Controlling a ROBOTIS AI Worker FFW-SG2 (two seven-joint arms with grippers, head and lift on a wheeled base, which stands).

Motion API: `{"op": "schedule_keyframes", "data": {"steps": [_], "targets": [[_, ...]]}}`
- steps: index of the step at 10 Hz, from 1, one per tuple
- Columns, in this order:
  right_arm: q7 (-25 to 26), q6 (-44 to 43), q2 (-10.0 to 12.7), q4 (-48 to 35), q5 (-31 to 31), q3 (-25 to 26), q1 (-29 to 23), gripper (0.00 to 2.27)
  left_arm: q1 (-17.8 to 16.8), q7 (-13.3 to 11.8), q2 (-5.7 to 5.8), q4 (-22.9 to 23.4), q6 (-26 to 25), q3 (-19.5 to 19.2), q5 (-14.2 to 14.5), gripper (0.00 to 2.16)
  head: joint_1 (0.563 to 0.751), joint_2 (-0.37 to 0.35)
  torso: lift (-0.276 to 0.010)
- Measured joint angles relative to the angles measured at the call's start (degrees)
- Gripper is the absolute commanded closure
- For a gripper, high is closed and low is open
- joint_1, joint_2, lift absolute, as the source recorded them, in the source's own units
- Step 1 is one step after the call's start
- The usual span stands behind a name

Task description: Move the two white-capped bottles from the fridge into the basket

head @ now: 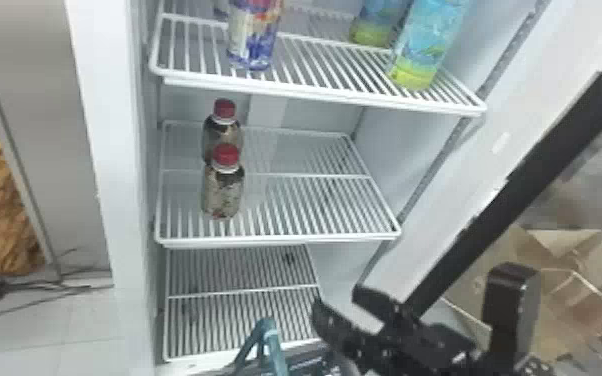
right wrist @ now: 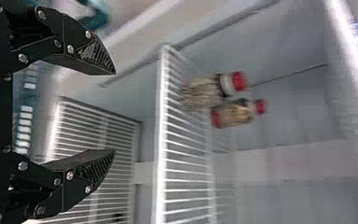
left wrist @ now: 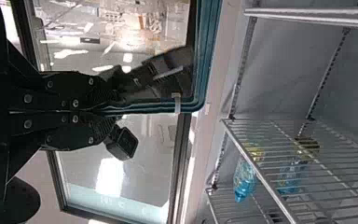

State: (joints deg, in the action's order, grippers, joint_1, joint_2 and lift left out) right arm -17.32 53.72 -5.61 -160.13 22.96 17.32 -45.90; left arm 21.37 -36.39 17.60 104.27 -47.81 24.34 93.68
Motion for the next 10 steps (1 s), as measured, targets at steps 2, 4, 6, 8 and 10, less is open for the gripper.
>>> {"op": "schedule_keyframes", "data": {"steps": [2,4,6,8,10], "targets": [[0.2,-10.3,0.7,3.1,-0.6,-0.7,0.9,0.49,0.0,0.0,-0.03,0.0,0.1,-0.1,0.0,1.12,0.695,-0.35,-0.26],[1.4,-19.7,0.9,5.7,-2.0,-1.8,0.9,0.49,0.0,0.0,-0.03,0.0,0.3,-0.1,0.0,1.12,0.695,-0.35,-0.26],[4.0,-29.6,1.2,8.5,-1.9,-3.7,-0.2,0.45,0.1,0.0,-0.11,-0.5,0.6,-0.1,0.2,1.12,0.695,-0.35,-0.26],[5.0,-41.9,1.8,14.2,-2.7,-5.6,-0.3,0.33,0.1,0.0,-0.15,-0.6,0.7,0.0,0.2,1.12,0.695,-0.35,-0.26],[6.1,-52.2,2.2,20.6,-4.0,-7.8,0.1,0.28,0.1,0.0,-0.2,-0.6,0.6,0.1,0.2,1.12,0.695,-0.35,-0.26]]}}
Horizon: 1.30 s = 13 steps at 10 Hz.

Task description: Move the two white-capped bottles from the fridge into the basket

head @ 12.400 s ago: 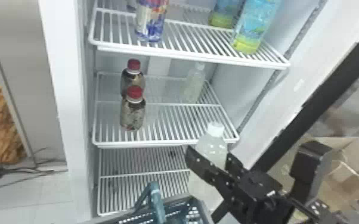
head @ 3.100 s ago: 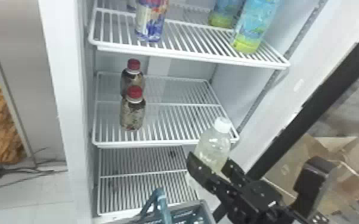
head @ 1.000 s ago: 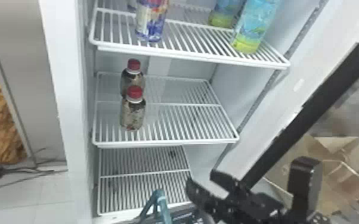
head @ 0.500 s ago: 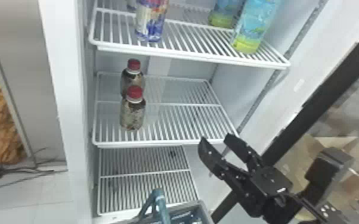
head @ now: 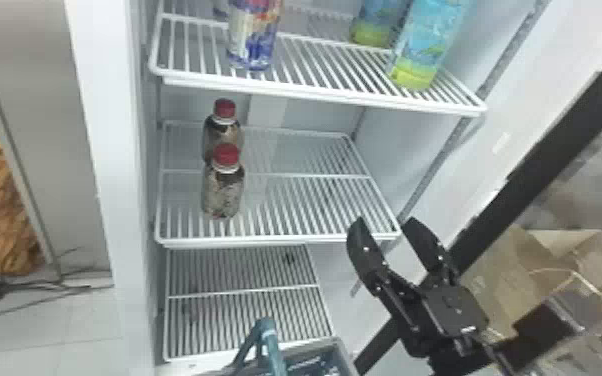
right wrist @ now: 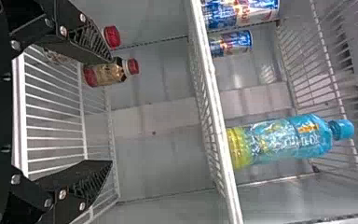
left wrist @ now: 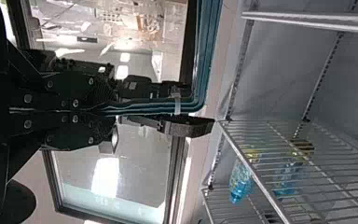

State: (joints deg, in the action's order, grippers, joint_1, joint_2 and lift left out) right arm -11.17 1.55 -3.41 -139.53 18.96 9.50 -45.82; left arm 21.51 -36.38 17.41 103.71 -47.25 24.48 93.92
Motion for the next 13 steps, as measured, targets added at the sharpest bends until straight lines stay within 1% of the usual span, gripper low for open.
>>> {"op": "schedule_keyframes", "data": {"steps": [2,5,13], "targets": [[0.0,-5.2,0.1,5.1,-1.8,-0.8,1.5,0.29,0.0,0.0,-0.01,-0.1,-0.1,0.1,-0.1,1.12,0.695,-0.35,-0.26],[1.2,-8.6,0.2,6.1,-3.7,-1.2,1.5,0.29,0.0,0.0,0.06,-0.1,-0.1,0.1,-0.2,1.12,0.695,-0.35,-0.26],[1.4,-8.9,0.3,5.9,-3.8,-1.2,1.0,0.29,-0.3,0.0,0.17,-0.1,0.0,0.4,0.1,1.12,0.695,-0.35,-0.26]]}}
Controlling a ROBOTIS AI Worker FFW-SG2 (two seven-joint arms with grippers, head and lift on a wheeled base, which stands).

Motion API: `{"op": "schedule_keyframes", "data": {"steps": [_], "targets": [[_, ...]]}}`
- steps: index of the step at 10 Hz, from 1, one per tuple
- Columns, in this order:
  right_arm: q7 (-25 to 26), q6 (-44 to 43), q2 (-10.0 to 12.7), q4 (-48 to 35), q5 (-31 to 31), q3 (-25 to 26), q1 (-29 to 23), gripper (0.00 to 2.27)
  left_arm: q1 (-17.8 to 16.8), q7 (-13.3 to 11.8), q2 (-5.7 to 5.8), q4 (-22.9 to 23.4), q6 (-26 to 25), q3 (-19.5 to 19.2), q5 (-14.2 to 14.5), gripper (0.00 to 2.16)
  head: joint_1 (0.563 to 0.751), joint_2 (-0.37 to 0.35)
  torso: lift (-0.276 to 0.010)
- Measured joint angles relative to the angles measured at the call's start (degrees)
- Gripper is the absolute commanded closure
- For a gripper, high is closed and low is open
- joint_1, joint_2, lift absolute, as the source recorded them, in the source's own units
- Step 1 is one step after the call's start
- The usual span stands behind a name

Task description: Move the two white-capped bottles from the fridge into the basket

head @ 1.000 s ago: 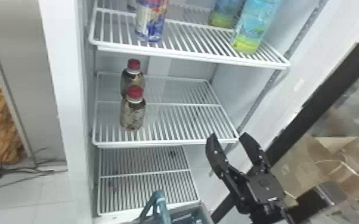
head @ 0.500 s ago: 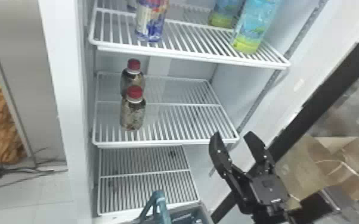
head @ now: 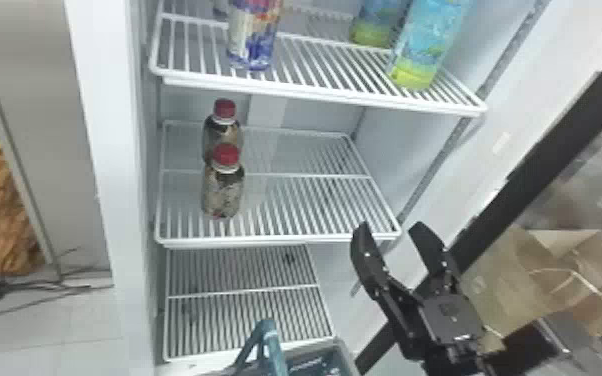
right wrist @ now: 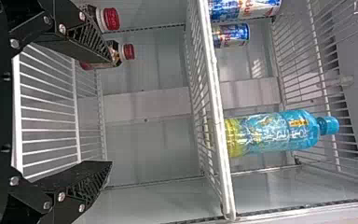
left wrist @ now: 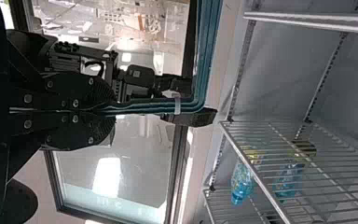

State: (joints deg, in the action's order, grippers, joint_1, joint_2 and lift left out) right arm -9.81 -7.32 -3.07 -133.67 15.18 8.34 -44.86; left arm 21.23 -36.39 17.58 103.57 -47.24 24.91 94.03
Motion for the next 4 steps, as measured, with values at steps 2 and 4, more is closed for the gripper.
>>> {"op": "schedule_keyframes", "data": {"steps": [2,4], "targets": [[0.0,0.0,0.0,0.0,0.1,0.0,0.0,0.29,0.0,0.0,0.0,0.0,0.0,0.0,0.0,1.12,0.695,-0.35,-0.26],[0.0,0.0,0.0,0.0,0.2,0.0,0.0,0.29,0.0,0.0,0.0,0.0,0.0,0.1,0.1,1.12,0.695,-0.35,-0.26]]}}
